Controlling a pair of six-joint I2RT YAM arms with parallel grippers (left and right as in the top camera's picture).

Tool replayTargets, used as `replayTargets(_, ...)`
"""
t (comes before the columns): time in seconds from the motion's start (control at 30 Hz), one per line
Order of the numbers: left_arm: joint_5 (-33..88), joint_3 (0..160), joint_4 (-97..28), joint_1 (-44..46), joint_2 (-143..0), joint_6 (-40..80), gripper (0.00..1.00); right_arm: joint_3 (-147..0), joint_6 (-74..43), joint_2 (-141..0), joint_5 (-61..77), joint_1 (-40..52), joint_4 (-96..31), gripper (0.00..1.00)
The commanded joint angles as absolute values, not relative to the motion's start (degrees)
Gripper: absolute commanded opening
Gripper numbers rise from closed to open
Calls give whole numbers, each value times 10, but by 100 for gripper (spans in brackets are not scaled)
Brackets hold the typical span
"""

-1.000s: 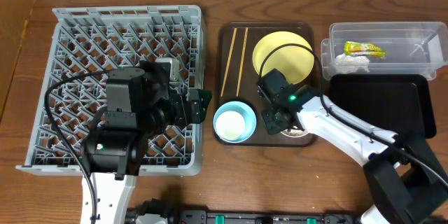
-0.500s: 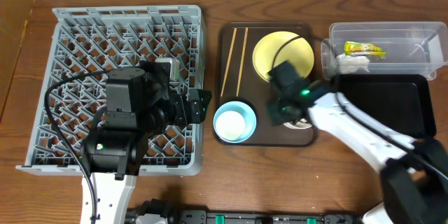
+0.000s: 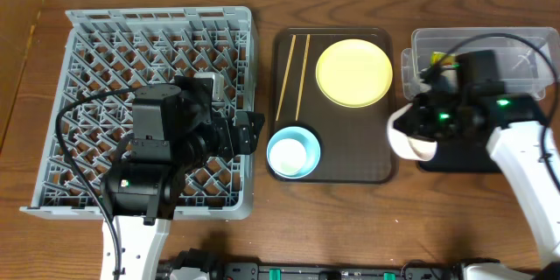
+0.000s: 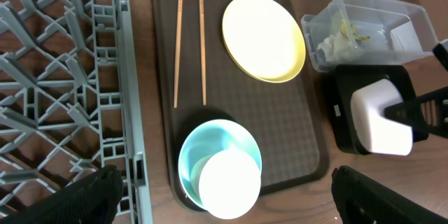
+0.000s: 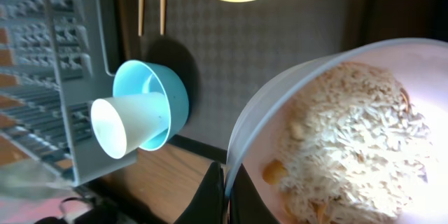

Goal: Sort waste into correct bins and load items into the dishwasher
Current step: 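Lift the pink bowl over the black tray and tip out the rice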

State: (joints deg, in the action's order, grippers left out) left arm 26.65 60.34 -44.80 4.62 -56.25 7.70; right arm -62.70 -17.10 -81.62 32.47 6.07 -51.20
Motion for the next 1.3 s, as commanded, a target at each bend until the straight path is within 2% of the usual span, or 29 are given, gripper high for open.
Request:
replayTargets(0.0,270,613,-448,47,-561,80,96,-615,-90,-811,441,-17,-514,1)
replayTargets(0.3,270,613,-448,47,-561,80,96,-528,-33,-843,641,-187,-415,1)
replayTargets(0.57,270,613,-448,47,-561,80,96,-465,-16,-915,830,-271,-268,1)
replayTargets(0.77,270,613,-448,47,-561,80,96,-460,10,-956,894,-320,-257,1)
replayTargets(0.93,270,613,-448,47,-561,80,96,-460,10,-957,894,-358,-271,1)
replayTargets(1.27,270,613,-448,47,-561,80,96,-460,20,-957,883,-368,-274,1)
